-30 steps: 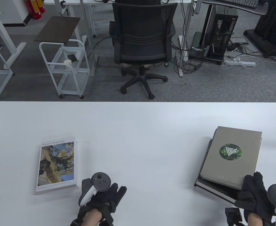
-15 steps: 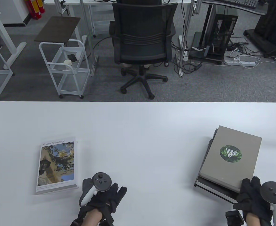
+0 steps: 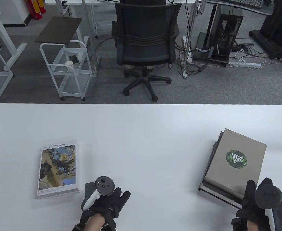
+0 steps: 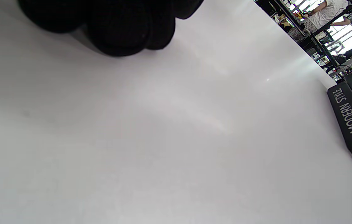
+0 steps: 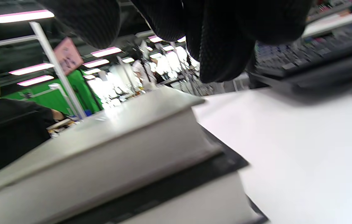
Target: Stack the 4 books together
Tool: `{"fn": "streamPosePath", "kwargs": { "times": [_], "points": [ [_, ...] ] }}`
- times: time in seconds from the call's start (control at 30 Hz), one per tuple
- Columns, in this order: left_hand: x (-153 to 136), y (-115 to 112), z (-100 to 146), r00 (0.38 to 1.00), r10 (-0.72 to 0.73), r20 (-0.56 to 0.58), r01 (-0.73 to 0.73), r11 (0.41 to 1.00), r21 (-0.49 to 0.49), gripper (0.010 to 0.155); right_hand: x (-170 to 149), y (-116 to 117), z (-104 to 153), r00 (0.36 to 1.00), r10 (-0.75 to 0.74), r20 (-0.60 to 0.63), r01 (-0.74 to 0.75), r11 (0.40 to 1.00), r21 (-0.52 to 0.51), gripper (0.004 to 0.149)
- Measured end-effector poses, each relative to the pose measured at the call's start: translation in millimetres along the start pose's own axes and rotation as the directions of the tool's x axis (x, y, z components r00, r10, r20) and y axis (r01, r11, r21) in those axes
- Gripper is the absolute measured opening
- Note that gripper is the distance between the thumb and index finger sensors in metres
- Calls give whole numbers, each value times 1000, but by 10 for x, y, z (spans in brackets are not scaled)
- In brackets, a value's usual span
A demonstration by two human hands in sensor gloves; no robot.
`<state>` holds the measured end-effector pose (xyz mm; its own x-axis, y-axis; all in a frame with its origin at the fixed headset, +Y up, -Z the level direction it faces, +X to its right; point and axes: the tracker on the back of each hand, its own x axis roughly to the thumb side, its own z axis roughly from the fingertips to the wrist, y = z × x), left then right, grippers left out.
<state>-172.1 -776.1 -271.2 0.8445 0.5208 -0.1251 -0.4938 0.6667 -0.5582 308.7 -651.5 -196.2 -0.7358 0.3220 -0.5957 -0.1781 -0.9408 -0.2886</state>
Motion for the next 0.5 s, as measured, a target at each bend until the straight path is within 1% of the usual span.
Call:
{"fn": "streamPosePath", "kwargs": {
  "times": [0.03,0.1,0.13,0.2,0.23,0.27,0.33,0.37,0.43,0.5],
  "points": [
    [-1,0,0,1000,0,0,0,1000,0,82,70,-22,36,999,5,33,-4,1000,-25,65],
    [-3,-4,3,1000,4,0,-4,1000,0,82,264,-62,139,992,16,125,-2,993,-115,61],
    [-4,-9,6,1000,8,0,-8,1000,-3,82,389,-62,200,982,13,189,14,990,-138,59],
    [-5,-11,10,1000,10,0,-10,1000,-5,82,576,-32,292,960,-1,280,41,990,-139,58],
    [-5,-15,14,1000,13,2,-13,1000,-9,82,715,11,362,938,-9,346,57,990,-130,58],
    [-4,-20,17,1000,16,3,-16,1000,-14,82,828,61,416,913,-15,408,66,992,-111,58],
    [-4,-28,25,1000,18,2,-18,1000,-20,82,1033,195,503,851,-45,524,62,998,-16,57],
    [-2,-35,28,1000,16,3,-16,1000,-21,81,1149,303,567,826,-74,558,53,997,54,57],
    [0,-40,31,1000,11,2,-11,1000,-22,81,1321,486,677,785,-111,610,35,990,134,56],
    [-1,-40,31,1000,10,1,-10,1000,-21,81,1467,649,785,761,-127,636,5,982,190,56]
  ]
}}
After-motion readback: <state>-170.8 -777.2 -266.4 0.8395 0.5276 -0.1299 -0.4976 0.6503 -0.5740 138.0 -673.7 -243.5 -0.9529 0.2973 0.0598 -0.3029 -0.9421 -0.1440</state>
